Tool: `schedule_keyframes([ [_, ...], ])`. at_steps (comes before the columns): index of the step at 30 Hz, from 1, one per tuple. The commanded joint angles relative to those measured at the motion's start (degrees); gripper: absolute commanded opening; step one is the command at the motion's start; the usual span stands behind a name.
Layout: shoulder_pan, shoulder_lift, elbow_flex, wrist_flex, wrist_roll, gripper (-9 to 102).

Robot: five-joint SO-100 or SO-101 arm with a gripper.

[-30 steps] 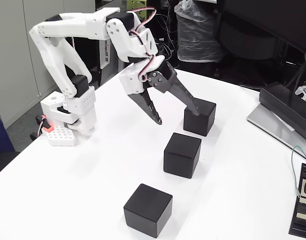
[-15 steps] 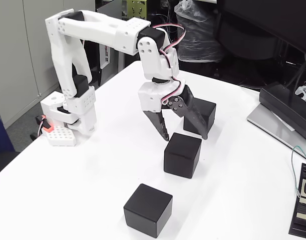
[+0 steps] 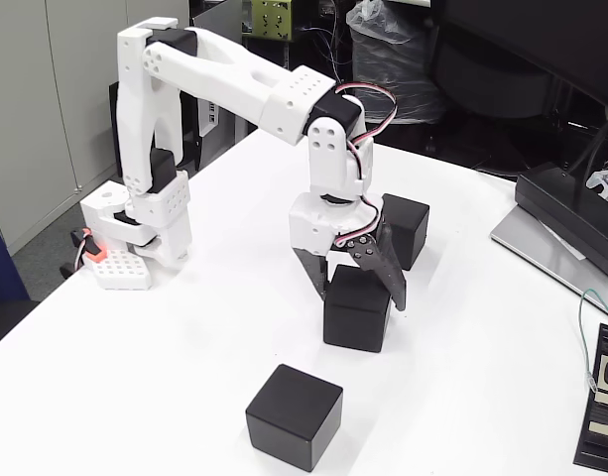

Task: Stack the 3 blocks

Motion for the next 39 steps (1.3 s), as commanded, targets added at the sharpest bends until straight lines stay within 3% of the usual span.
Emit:
schedule_keyframes([
  [1,0.26,-0.09,-1.93,-0.26,0.09,31],
  [5,0.62,-0.09,-1.58,-0.26,0.09,29],
  [18,0.18,0.62,-2.20,0.44,0.35,1],
  [24,0.18,1.49,-6.59,1.41,0.35,-1],
  [30,-1.41,6.94,-14.68,10.90,-0.26,-1],
  [39,-13.10,9.14,-31.82,26.72,-0.35,-1],
])
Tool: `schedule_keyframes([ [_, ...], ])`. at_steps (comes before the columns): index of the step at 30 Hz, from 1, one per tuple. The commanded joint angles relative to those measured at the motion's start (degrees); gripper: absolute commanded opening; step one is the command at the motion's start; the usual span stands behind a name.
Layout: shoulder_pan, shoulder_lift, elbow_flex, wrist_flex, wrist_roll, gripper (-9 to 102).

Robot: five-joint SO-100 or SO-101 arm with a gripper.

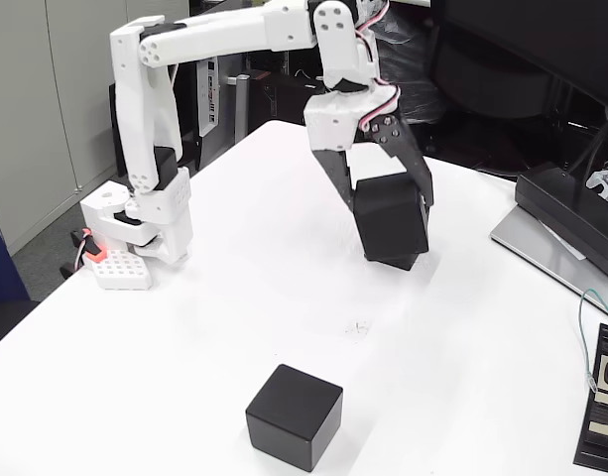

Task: Stack the 3 blocks

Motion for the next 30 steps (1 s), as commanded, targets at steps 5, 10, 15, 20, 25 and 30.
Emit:
schedule_keyframes([
  [5,-11.16,2.46,-8.17,2.02,0.26,-1],
  [10,-18.02,2.37,-8.17,1.93,0.53,-1],
  [15,-20.21,0.44,-8.44,1.49,5.19,-1],
  [20,-20.39,-5.36,-9.05,1.23,9.23,-1],
  [25,-20.04,-8.35,-9.05,1.14,10.11,-1],
  [30,-19.78,-8.79,-9.05,1.14,10.20,-1],
])
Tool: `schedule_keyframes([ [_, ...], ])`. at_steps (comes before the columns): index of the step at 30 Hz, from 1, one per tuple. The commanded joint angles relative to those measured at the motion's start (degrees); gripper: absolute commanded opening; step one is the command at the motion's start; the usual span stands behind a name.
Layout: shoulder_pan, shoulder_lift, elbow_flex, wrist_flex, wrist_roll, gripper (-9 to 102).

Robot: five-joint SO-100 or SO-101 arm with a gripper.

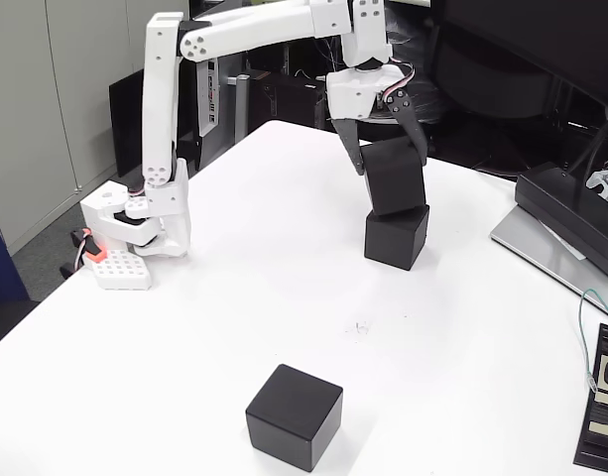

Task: Stack the 3 blocks

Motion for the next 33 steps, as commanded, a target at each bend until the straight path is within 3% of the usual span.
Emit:
schedule_keyframes([
  [1,0.35,0.35,-2.64,-0.44,0.53,-1],
  [13,0.44,0.26,-2.46,-0.44,0.53,1],
  [23,0.44,0.26,-1.76,-0.44,0.53,26],
  [33,0.44,0.26,-1.76,-0.44,0.44,33],
])
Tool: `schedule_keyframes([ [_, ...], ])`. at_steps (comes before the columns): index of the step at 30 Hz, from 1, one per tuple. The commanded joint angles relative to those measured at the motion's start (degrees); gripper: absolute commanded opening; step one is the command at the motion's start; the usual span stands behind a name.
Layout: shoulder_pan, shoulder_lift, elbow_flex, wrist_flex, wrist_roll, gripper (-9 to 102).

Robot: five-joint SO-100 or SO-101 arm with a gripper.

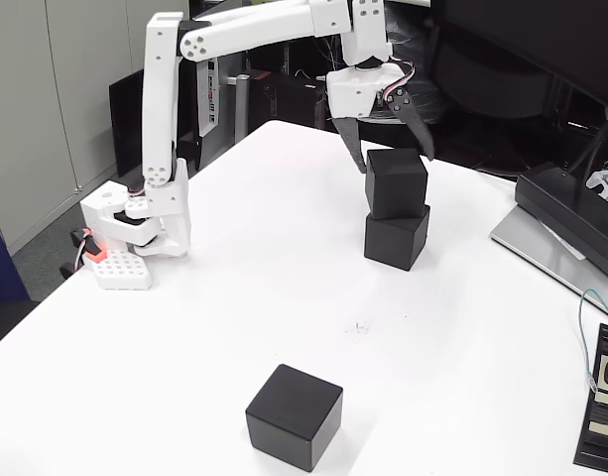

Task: Stack the 3 blocks

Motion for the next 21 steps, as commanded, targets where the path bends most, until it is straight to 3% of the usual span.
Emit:
schedule_keyframes([
  [1,0.44,0.26,-1.41,-0.35,0.44,33],
  [14,0.79,1.14,-2.20,0.44,-0.26,33],
  [21,9.14,1.14,-2.29,0.44,-1.32,33],
])
